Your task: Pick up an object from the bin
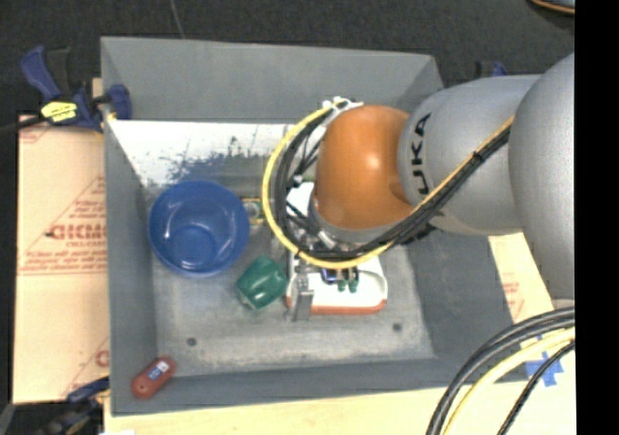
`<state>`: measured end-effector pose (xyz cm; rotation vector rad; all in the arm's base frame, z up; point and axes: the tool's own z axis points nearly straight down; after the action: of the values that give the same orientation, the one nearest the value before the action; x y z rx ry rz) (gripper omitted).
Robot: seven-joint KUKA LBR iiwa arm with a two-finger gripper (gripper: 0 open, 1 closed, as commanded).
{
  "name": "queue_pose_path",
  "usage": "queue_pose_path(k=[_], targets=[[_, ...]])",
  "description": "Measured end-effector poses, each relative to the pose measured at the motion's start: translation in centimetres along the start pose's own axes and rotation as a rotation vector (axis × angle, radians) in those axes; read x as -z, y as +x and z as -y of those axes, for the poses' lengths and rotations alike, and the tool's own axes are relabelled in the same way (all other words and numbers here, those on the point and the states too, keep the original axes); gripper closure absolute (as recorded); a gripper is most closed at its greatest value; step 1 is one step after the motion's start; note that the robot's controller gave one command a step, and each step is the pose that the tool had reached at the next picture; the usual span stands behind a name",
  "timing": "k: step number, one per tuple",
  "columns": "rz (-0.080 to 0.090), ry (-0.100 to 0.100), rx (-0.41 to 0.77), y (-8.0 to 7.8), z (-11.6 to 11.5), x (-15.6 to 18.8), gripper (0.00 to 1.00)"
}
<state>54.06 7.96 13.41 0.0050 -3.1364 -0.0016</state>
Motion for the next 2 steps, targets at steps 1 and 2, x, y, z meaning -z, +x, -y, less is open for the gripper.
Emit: queue_pose_path(k=[1,2], targets=[[0.008,-0.001,-0.004,-0.2,0.0,0.4,0.00],[0.010,-0.001,0.077,-4.0,-2.2,-6.3,0.00]])
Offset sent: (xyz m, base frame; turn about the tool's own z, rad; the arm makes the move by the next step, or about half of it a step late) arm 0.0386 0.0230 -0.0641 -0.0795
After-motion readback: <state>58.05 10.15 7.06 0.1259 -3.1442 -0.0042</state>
